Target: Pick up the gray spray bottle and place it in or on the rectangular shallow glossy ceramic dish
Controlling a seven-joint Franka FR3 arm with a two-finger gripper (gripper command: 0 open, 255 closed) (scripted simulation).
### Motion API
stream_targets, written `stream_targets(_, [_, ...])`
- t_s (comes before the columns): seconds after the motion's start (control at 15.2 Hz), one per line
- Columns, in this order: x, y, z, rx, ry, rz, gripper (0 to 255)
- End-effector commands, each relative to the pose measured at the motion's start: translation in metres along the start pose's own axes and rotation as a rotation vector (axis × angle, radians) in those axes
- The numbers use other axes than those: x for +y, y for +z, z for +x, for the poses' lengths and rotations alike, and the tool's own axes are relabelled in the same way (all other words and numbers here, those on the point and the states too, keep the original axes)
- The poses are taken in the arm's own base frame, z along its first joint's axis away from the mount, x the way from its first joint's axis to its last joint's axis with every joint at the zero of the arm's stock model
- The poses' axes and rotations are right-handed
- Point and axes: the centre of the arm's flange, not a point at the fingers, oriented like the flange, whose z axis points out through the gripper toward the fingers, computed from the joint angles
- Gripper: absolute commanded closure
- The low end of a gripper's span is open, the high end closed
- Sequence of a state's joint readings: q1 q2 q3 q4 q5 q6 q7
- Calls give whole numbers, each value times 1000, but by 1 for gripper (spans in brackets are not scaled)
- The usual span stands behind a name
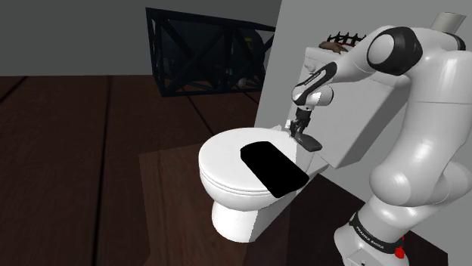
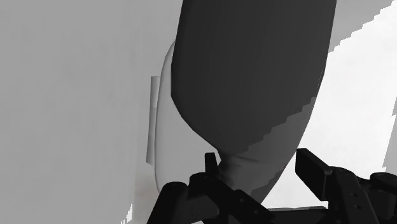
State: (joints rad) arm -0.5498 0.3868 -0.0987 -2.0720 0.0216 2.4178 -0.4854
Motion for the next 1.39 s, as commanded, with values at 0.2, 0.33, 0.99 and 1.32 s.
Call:
stream_targets(0.2, [0,-28,-1,0,0,0,255])
stream_targets(0.33, [0,-38,-2,0,0,0,255])
stream_targets(0.99, [0,-91,-4,0,0,0,255])
stream_targets(1.32, [-38,-101,-16,0,0,0,255])
